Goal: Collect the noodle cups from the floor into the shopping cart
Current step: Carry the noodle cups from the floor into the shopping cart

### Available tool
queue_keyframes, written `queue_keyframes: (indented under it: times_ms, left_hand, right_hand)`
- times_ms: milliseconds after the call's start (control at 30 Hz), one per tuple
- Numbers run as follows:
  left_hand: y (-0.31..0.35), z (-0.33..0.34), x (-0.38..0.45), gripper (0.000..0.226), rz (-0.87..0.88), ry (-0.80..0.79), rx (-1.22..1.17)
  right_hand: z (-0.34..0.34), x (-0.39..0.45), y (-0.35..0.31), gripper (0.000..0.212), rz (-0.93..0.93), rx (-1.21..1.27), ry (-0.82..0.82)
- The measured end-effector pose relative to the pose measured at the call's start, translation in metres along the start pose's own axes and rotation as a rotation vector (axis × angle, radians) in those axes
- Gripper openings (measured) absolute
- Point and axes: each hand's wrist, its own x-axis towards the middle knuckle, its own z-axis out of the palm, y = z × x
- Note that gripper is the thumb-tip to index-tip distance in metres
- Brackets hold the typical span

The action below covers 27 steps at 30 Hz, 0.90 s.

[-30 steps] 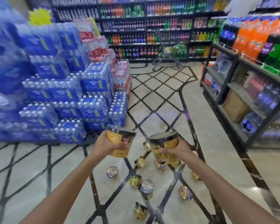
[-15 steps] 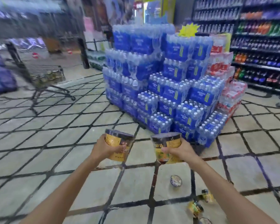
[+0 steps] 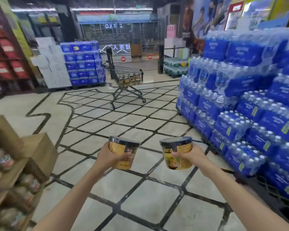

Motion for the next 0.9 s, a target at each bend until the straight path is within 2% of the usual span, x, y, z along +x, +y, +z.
queue_keyframes:
  times_ms: [133,200,500,633,733,800,833,900]
  left_hand:
    - [-0.010,-0.026,0.049,0.097,-0.016,0.038,0.031]
    - [-0.014,-0.032,0.078,0.102,-0.028,0.057,0.026]
    - [-0.008,-0.023,0.243,0.098,-0.021,0.086,0.033]
    - [0.005,-0.022,0.341,0.099,-0.052,0.127,0.026]
    - [0.015,-0.023,0.413,0.105,-0.062,0.171,0.009]
    - [0.020,-0.027,0.455,0.099,-0.073,0.205,-0.002]
    - [0.020,-0.029,0.475,0.094,-0.082,0.215,-0.004]
    - [0.017,-0.037,0.520,0.092,-0.100,0.221,0.004]
  right_hand:
    - [0.024,0.045,-0.021,0.048,-0.025,0.033,-0.021]
    - [0.032,0.072,-0.030,0.042,-0.035,0.033,-0.037]
    - [0.048,0.254,-0.061,0.058,-0.031,-0.001,-0.112]
    - [0.048,0.355,-0.089,0.083,-0.004,0.005,-0.143]
    - [0.050,0.430,-0.115,0.088,-0.014,0.007,-0.168]
    - [0.055,0.481,-0.133,0.094,-0.020,0.035,-0.180]
    - [0.060,0.506,-0.142,0.088,-0.026,0.053,-0.189]
    - [0.073,0.554,-0.157,0.059,-0.042,0.087,-0.208]
